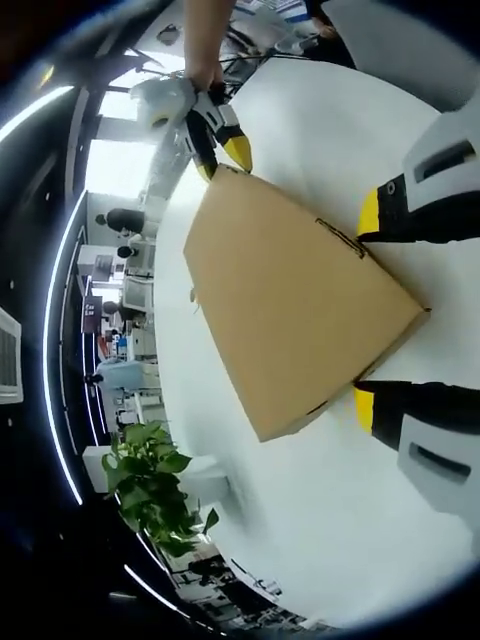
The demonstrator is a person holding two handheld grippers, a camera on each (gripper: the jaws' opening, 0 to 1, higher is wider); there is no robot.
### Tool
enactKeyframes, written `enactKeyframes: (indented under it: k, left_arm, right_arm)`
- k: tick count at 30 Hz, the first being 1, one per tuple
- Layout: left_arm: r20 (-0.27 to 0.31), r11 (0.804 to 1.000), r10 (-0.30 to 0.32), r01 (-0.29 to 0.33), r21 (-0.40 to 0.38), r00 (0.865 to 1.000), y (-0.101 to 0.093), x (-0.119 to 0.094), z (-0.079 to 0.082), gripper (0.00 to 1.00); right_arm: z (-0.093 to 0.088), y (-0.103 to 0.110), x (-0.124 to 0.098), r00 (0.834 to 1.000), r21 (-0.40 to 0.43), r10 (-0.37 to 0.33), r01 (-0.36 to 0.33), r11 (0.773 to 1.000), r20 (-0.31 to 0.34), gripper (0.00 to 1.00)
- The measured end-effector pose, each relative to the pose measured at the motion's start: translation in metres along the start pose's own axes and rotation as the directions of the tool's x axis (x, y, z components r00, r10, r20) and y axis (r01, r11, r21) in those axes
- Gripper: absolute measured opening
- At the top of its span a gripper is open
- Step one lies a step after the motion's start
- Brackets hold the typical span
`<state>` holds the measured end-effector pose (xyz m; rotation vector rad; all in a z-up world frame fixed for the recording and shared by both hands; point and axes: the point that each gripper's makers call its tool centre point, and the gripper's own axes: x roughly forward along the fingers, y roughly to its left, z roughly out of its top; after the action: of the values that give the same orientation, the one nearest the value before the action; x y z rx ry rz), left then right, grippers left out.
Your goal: Operate the shoe box by opening the lid, removing the specified soft item, and placing it in the target area until the item is outside and the box remains undamaged.
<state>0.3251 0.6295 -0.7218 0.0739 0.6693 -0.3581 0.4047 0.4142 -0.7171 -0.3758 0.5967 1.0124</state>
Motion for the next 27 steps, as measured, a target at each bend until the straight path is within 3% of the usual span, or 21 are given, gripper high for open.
enactKeyframes:
  k: [27]
  left_arm:
    - [-0.081, 0.974, -0.168, 0.178, 0.139, 0.982, 0.026, -0.009, -0.006, 0.55]
  right_arm:
    - [-0.007, 0.051, -0.010, 0.986, 0.126, -0.167, 0.166, 0.978, 0.000, 0.38]
